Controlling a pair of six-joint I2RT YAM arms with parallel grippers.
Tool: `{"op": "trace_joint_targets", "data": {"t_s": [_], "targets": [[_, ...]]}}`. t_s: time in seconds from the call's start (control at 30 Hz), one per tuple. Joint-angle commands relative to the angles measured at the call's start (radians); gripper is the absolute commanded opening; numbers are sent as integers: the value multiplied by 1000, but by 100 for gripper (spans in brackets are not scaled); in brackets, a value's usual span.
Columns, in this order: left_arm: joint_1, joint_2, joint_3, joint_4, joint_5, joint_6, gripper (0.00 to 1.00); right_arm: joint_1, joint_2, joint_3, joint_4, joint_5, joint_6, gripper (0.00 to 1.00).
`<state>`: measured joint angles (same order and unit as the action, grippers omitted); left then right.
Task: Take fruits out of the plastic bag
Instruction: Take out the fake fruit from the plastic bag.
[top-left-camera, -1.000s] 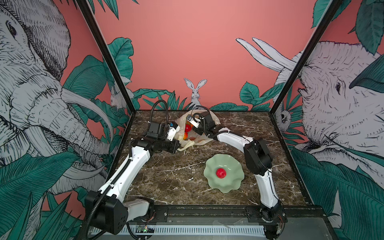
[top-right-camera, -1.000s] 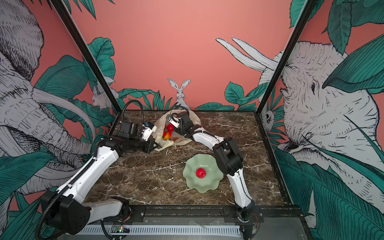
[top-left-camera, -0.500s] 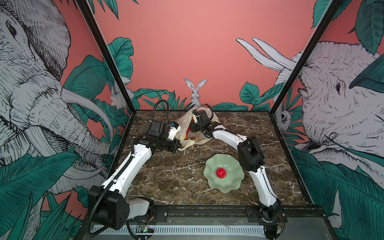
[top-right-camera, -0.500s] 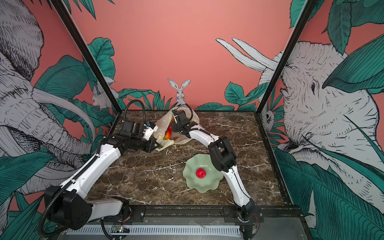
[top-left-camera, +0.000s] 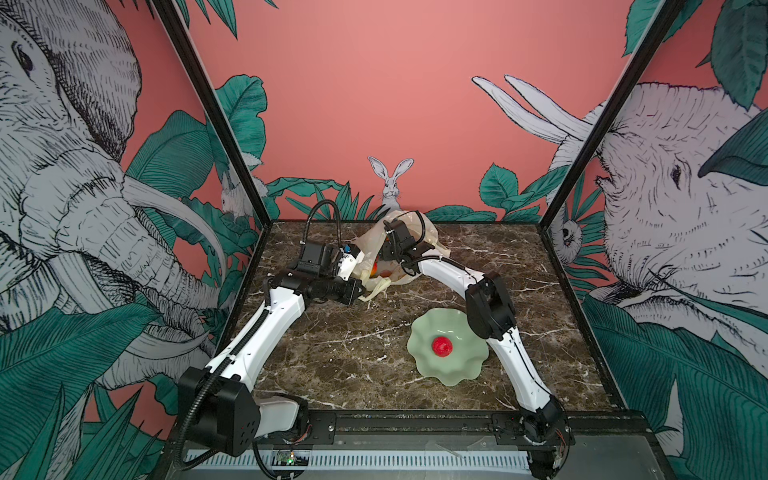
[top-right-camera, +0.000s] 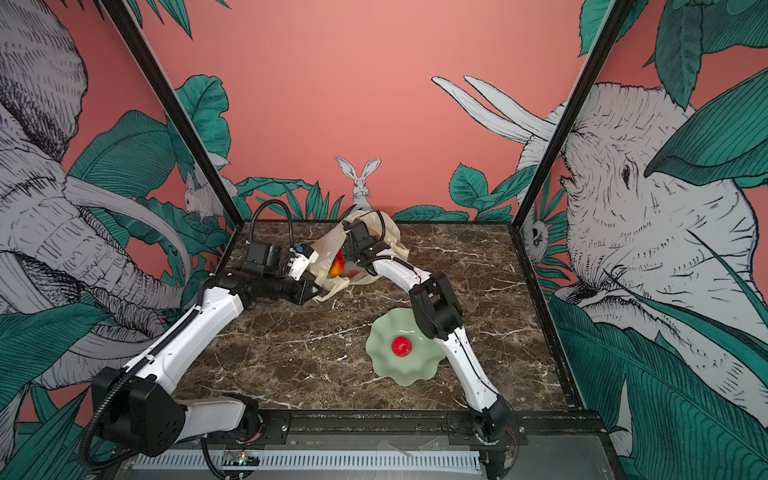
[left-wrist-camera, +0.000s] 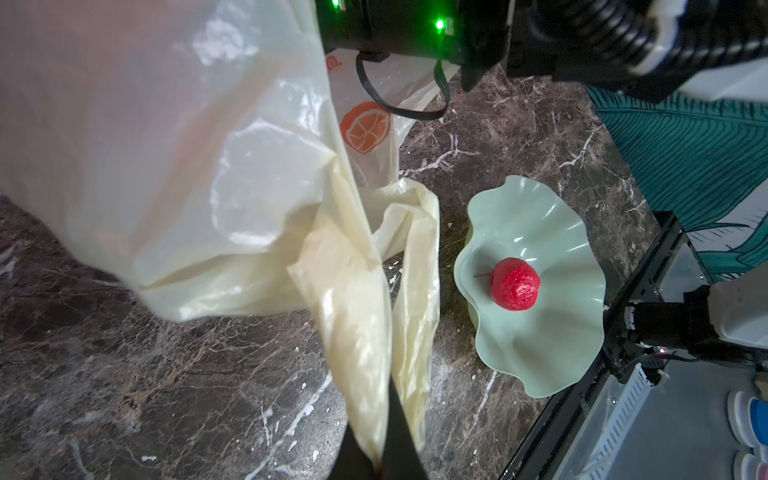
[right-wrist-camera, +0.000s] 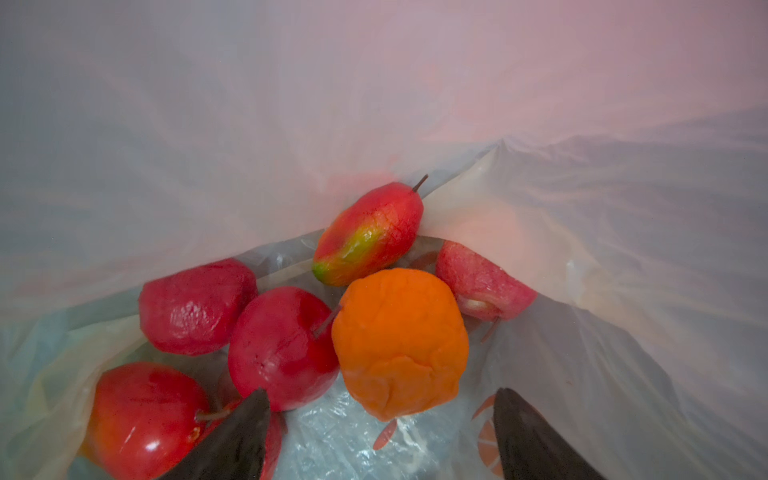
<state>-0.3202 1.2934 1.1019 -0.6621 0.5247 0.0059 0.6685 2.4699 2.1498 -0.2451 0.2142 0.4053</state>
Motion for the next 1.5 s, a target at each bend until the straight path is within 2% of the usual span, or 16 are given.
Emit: {"op": "trace_joint_targets", "data": {"t_s": [0.0,0.43,0.6,0.7,1.0,1.1,1.2,1.23,1.3,1.47], "targets": [[-5,3,-32,8,60,26,0,-3,40,31,28,34,89,83],[-5,35,-57,-12,141,80,0,-11,142,100,94,61,252,85],[-6,36,-63,-15,142,87,0,-21,163,117,93,40,276,80],[-5,34,-62,-14,139,87,0,-24,145,93,111,34,260,74],[-5,23,-64,-9,123,82,0,-25,12,-98,276,-21,176,43],[-5,15,-59,-10,118,79,0,-26,-42,-167,329,-52,138,38],[-5,3,-59,-13,115,79,0,-26,-96,-255,409,-76,112,40],[-5,0,-63,-10,115,76,0,-26,-110,-276,433,-77,109,44],[-5,-5,-67,-8,120,75,0,-26,-120,-303,462,-59,123,62],[-5,14,-55,-11,159,69,0,-30,-51,-226,432,-26,203,75]]}}
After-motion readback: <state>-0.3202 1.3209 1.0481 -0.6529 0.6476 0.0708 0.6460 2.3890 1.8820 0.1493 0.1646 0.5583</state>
